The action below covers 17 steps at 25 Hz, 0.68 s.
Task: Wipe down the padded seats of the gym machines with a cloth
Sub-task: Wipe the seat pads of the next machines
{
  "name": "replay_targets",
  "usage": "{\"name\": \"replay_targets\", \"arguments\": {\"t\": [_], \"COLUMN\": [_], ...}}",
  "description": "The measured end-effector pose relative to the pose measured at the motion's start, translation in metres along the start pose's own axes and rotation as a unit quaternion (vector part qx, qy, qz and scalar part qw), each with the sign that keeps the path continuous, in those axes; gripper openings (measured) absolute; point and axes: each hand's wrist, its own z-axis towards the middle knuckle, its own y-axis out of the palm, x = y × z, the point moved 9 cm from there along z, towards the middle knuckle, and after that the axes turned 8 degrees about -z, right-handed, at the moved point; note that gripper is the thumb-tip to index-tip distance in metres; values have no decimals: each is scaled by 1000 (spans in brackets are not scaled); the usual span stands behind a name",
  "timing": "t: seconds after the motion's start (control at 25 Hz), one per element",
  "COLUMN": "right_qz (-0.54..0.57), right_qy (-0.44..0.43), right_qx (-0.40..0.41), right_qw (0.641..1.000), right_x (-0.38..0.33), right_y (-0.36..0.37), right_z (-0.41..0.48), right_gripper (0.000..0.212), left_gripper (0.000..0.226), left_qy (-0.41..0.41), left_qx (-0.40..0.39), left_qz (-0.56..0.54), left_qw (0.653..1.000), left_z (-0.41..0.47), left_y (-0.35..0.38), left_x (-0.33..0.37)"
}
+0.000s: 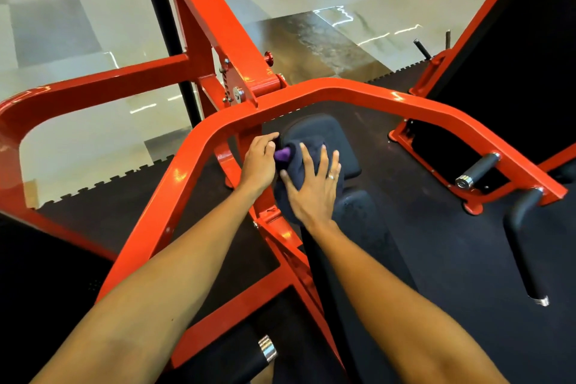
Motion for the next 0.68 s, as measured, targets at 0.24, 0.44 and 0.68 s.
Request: {"name": "replay_targets", "arguments": {"t": [0.24,0.44,0.68], "right_qz": [-82,-53,-58], "right_qy": [-208,-90,-311], "right_qx": [4,56,86], "right_qw": [975,993,945], "right_x": [-18,6,-43], "right_y": [-16,-37,-43], "right_z": [75,117,112], "right_gripper": [69,62,51], "left_gripper": [34,42,35], "left_qy": [10,31,44], "left_qx": [-16,-51,-22], "left_qz": [4,40,6], "left_qw": [1000,997,999], "left_z": [-5,0,7], "left_y": [5,14,16], "left_x": [1,-4,-5]}}
